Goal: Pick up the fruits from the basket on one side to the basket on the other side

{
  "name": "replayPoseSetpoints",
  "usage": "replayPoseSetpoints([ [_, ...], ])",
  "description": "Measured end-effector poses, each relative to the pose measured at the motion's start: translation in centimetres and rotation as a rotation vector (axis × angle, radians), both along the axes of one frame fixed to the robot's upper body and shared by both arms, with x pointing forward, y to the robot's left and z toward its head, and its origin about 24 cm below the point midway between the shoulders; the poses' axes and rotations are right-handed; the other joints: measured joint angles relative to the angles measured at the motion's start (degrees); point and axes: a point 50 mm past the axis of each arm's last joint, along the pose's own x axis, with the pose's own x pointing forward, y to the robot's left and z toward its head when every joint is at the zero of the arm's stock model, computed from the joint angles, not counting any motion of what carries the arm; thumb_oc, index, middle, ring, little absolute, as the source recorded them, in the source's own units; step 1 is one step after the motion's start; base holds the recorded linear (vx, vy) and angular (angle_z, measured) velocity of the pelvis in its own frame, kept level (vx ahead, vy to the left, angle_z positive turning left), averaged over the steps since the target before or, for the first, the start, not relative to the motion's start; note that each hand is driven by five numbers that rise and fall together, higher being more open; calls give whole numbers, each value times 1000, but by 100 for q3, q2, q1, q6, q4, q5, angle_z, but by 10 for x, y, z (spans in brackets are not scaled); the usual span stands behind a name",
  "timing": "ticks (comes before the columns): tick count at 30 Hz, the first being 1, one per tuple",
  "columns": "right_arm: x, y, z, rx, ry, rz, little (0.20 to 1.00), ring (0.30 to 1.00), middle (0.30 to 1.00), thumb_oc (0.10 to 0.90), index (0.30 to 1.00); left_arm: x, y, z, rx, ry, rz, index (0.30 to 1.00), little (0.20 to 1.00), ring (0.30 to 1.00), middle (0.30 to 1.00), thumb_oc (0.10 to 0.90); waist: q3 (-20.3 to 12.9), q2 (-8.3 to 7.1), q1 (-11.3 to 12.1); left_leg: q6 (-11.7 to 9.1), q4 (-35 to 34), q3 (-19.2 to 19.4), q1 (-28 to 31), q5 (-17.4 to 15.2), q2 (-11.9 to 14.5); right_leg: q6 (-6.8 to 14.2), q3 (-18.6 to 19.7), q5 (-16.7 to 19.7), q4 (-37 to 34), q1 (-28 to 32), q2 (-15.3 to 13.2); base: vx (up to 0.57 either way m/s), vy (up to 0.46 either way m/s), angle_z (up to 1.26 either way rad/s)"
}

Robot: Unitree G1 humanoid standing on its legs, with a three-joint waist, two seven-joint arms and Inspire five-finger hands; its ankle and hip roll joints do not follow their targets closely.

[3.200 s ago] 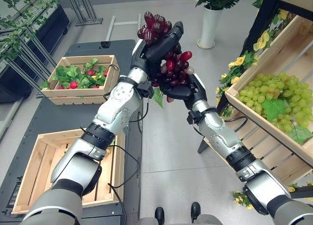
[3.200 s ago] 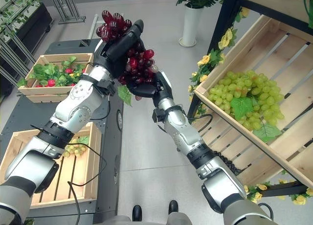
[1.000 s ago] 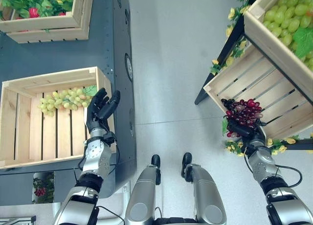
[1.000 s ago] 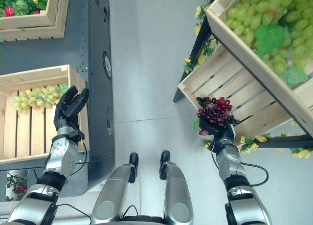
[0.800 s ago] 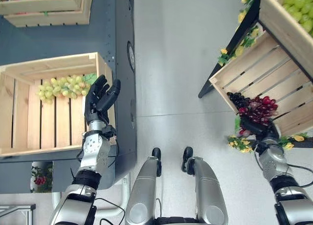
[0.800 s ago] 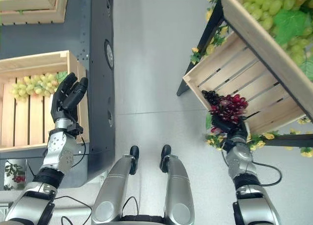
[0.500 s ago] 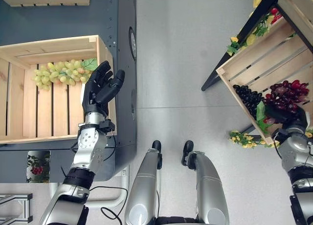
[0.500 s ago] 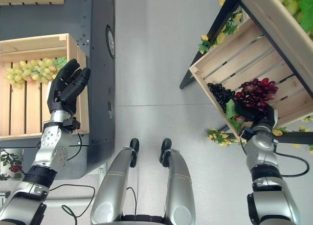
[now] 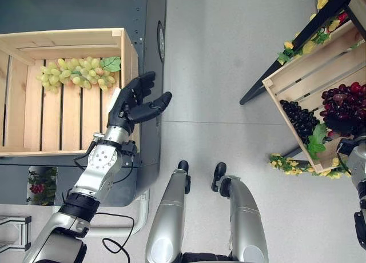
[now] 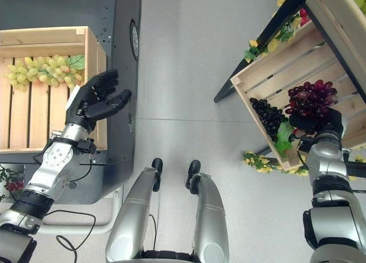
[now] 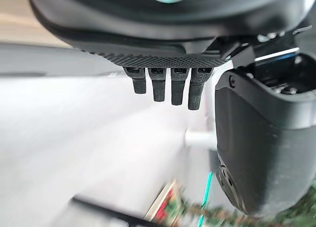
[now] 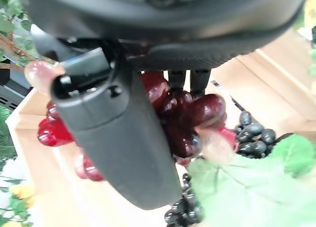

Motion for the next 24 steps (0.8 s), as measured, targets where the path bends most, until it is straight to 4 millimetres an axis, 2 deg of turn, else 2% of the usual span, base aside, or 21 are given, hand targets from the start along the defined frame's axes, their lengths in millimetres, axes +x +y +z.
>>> replayPoseSetpoints([
  [3, -3, -3, -5, -8, 40, -16, 900, 900, 900, 800, 900, -1, -6, -10, 16, 49, -32, 900, 900, 900, 900, 800, -12, 10, 2, 43, 71, 7, -24, -42, 16, 20, 2, -11, 29, 1, 11, 21, -2, -3],
  [6, -4, -4, -6, -6, 49, -32, 900, 900, 900, 800, 900, -1, -3, -14, 14, 65, -21, 900, 900, 900, 900, 800, -21, -4, -6, 54, 83, 11, -16, -44, 14, 10, 6, -6, 57, 14, 10, 0, 0, 0],
  [18, -10, -8, -16, 14, 120, -86, 900, 900, 900, 800, 900, -3, 1, -15, -8, 70, -12, 900, 900, 900, 900, 800, -10, -29, -18, 24, 5, 12, 164, -57, 19, 30, 18, -24, -27, 180, 19, 3, 1, 0],
  [24, -15, -6, -28, -25, 176, -82, 900, 900, 900, 800, 900, -2, -3, -18, -30, 69, 19, 900, 900, 900, 900, 800, -14, -24, -16, 51, -93, 24, 258, -40, 12, 33, 23, -25, -96, 260, 19, 23, 47, 0],
])
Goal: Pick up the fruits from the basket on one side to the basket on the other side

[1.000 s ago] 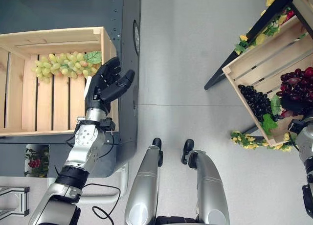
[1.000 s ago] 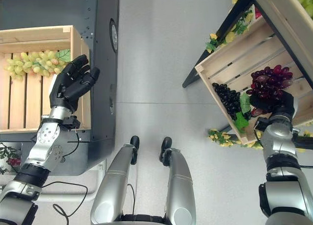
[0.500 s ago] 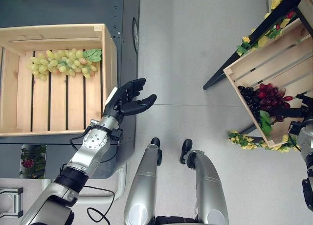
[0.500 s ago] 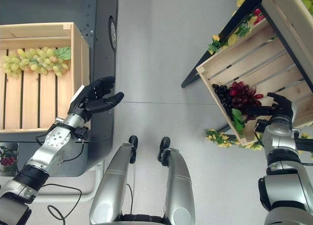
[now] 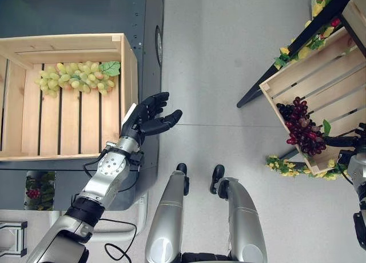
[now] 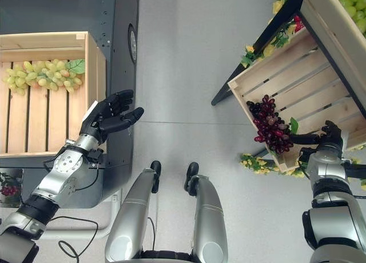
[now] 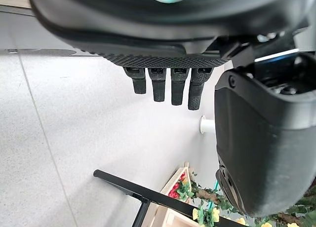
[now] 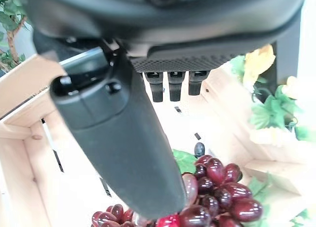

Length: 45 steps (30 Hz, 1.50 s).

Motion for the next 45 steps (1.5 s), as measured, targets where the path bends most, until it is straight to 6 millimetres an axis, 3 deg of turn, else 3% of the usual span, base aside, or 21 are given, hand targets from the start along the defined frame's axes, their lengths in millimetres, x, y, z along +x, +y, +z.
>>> replayPoseSetpoints([
  [4, 4, 23, -13, -59, -14, 116, 900, 900, 900, 800, 900, 1, 4, 2, 38, -53, 94, 900, 900, 900, 900, 800, -8, -16, -9, -2, -81, 9, 132, 0, -11, -9, 5, -29, -29, 105, -13, 18, 66, 0],
  [10, 11, 93, -36, -125, -71, 393, 900, 900, 900, 800, 900, -5, 29, 36, 205, -335, 338, 900, 900, 900, 900, 800, -13, -42, -172, -47, -162, 11, 159, 14, -46, -18, -14, -76, 3, 98, -69, 5, 76, 4],
  [15, 9, 105, -38, -146, -101, 441, 900, 900, 900, 800, 900, -14, 46, 60, 103, -516, 478, 900, 900, 900, 900, 800, -17, -141, -190, -43, -241, 33, 185, 25, -50, -31, -9, -68, 0, 97, -87, 4, 43, 0],
  [22, 12, 115, -41, -165, -100, 478, 900, 900, 900, 800, 900, -19, 57, 69, -75, -608, 641, 900, 900, 900, 900, 800, -19, -201, -209, -73, -270, 23, 239, 39, -44, -24, -50, -80, -12, 162, -102, 3, 19, 2],
  [26, 18, 123, -38, -179, -98, 513, 900, 900, 900, 800, 900, -11, 73, 71, -89, -600, 773, 900, 900, 900, 900, 800, -20, -203, -201, -63, -270, 9, 280, 27, -43, -26, -49, -82, -30, 205, -110, 4, 35, 0],
  [30, 20, 129, -37, -182, -96, 545, 900, 900, 900, 800, 900, -5, 90, 65, -59, -508, 797, 900, 900, 900, 900, 800, -21, -203, -205, -87, -273, 54, 265, 20, -4, -32, -63, -121, -43, 200, -123, -17, 63, 3],
  [34, 24, 140, -26, -181, -144, 605, 900, 900, 900, 800, 900, -8, 139, 50, 156, -288, 951, 900, 900, 900, 900, 800, -20, -206, -335, -91, -276, 187, 35, 32, 120, -33, -117, -118, -85, -3, -116, -40, 90, 4],
  [39, 25, 143, -19, -197, -167, 645, 900, 900, 900, 800, 900, -13, 167, 37, 325, -113, 1089, 900, 900, 900, 900, 800, -19, -209, -346, -79, -323, 317, -102, 56, 158, -43, -132, -109, -54, -143, -117, -33, 72, 2],
  [41, 27, 145, -17, -217, -145, 698, 900, 900, 900, 800, 900, -12, 175, 40, 407, -62, 1136, 900, 900, 900, 900, 800, -20, -232, -347, -80, -370, 320, -101, 56, 158, -53, -145, -125, -66, -151, -124, -26, 47, 6],
  [45, 32, 153, -12, -210, -151, 762, 900, 900, 900, 800, 900, -4, 179, 67, 618, -89, 1168, 900, 900, 900, 900, 800, -24, -291, -325, -93, -390, 311, -143, 63, 167, -84, -200, -163, -46, -181, -158, -15, 45, 7],
])
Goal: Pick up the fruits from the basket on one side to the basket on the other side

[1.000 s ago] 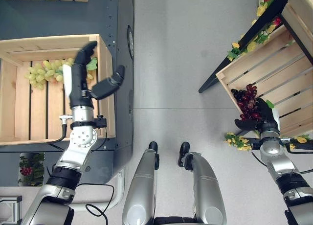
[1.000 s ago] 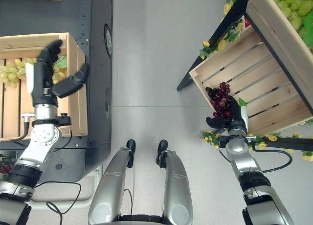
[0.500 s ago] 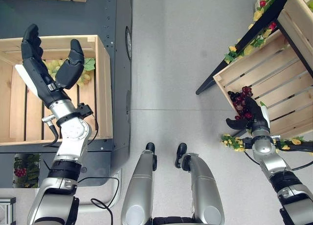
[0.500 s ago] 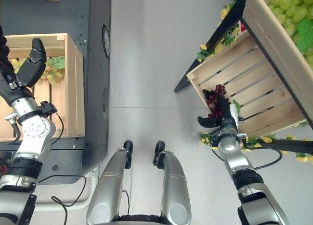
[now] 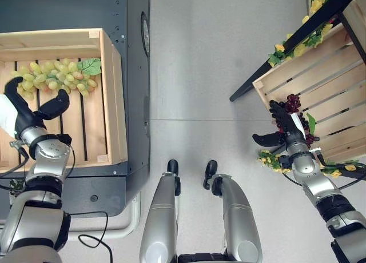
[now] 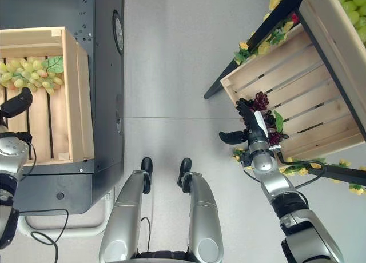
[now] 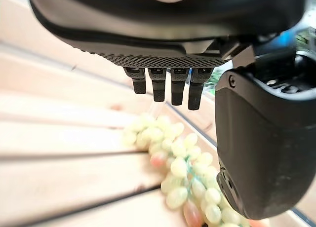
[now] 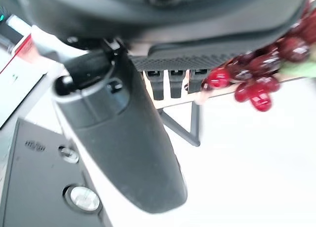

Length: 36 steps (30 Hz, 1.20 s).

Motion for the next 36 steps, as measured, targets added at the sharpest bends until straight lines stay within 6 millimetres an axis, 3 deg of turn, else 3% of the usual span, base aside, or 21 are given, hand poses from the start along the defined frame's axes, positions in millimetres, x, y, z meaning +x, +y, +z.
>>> replayPoseSetpoints([
  [9, 4, 4, 2, -40, 16, 74, 900, 900, 900, 800, 900, 19, -17, 54, 510, 142, 10, 900, 900, 900, 900, 800, -1, -51, -20, -8, 44, -5, -392, 60, -7, -11, -144, -33, 117, -333, -105, 2, 46, 10],
  [17, 7, -2, 4, -22, 39, 97, 900, 900, 900, 800, 900, 22, -20, 51, 838, 356, 3, 900, 900, 900, 900, 800, -2, -56, -20, -6, 41, -7, -499, 79, -25, -6, -160, -51, 145, -443, -134, 5, 50, 2],
  [24, 9, -11, 9, -39, 45, 102, 900, 900, 900, 800, 900, 20, -13, 51, 871, 475, 11, 900, 900, 900, 900, 800, -2, -56, 8, -14, 71, -19, -599, 91, -33, -23, -169, -67, 204, -545, -152, 5, 11, 1],
  [36, 8, -11, 9, -3, 57, 123, 900, 900, 900, 800, 900, 16, -6, 55, 867, 501, 64, 900, 900, 900, 900, 800, -2, -56, 16, -49, 128, -147, -739, 114, -34, -81, -311, -112, 253, -605, -156, 2, 9, 4],
])
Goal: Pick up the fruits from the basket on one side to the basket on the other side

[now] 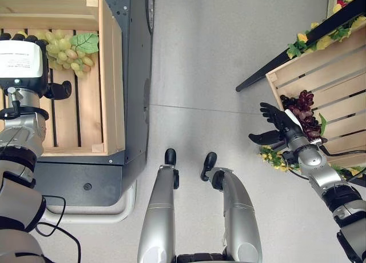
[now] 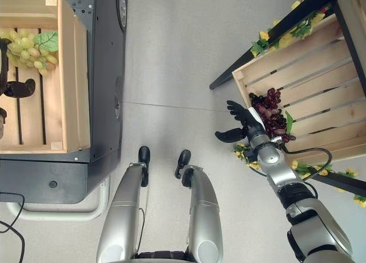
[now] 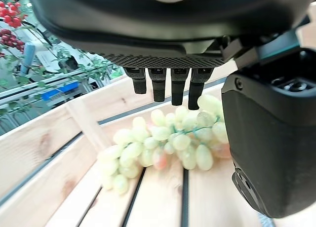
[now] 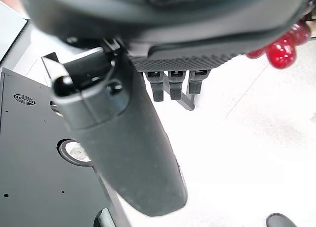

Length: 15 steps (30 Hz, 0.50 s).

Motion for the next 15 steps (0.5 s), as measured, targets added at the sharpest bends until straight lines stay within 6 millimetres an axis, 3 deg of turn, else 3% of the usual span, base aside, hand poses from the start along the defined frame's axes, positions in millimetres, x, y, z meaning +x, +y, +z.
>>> replayPoseSetpoints([
  [4, -1, 4, 1, 3, -8, 17, 900, 900, 900, 800, 900, 0, 1, 11, 12, -52, 29, 900, 900, 900, 900, 800, -1, -23, 6, -5, 63, -17, -97, 0, 6, -18, -3, -12, 67, -95, 5, 0, 0, 0],
  [7, -1, 4, 0, 3, -5, 18, 900, 900, 900, 800, 900, 5, -5, 32, 37, -111, 24, 900, 900, 900, 900, 800, -1, -31, 14, -7, 175, -44, -226, -3, 21, -21, -27, -11, 104, -169, 47, 0, -1, 1],
  [15, -5, 12, -7, -1, 13, 55, 900, 900, 900, 800, 900, 7, -12, 52, 73, -183, -4, 900, 900, 900, 900, 800, -15, -324, -5, -3, 302, -71, -292, -49, 110, -6, -25, 5, 79, -176, 140, 5, -1, -3],
])
